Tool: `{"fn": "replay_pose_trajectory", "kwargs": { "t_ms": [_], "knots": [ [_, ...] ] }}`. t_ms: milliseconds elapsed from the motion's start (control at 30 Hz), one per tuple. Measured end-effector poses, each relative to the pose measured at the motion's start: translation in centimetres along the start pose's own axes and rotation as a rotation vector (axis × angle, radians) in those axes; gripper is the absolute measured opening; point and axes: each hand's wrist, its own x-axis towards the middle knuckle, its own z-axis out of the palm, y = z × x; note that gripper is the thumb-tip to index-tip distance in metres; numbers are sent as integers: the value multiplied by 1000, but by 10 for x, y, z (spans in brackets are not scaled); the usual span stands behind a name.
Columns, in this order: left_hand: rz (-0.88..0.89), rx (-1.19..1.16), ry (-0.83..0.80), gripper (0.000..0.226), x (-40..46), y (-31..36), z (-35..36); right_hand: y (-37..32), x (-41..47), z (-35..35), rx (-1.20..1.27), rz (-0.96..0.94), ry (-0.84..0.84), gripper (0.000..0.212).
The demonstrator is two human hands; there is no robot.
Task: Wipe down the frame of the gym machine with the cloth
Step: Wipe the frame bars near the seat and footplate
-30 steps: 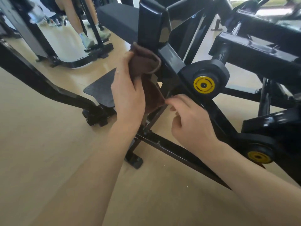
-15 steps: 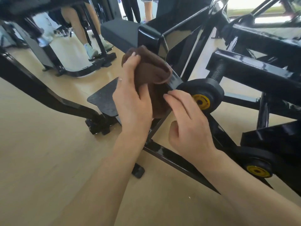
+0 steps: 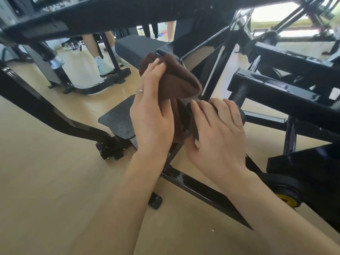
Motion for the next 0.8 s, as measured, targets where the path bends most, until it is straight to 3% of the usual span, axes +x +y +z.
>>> {"fn": "replay_pose_trajectory", "kwargs": {
  "t_ms": [100,267,400,533,667,733,800],
  "knots": [
    [9,96,-52,44,-14,-14,5,2,-1,0,26,-4,14,56],
    [-386,136,-285,48,-46,-34,-5,1,-2,0,-8,-2,-28,60],
    [-444,198,-422,45,-34,-26,-28,-8,1,-16,70,73,-112,59],
    [-378,212,-488,41,-2,7,-55,-30,10,-57,535,263,-219,60],
    [-399,148,-592,40,26,36,-86,-54,30,-109,1190,762,-552,39],
    [-428,119,-650,37,35,54,-102,-65,34,-128,1317,855,-621,20],
    [-478,107,-709,36,45,74,-120,-77,37,-151,1322,856,-665,21]
  ]
}}
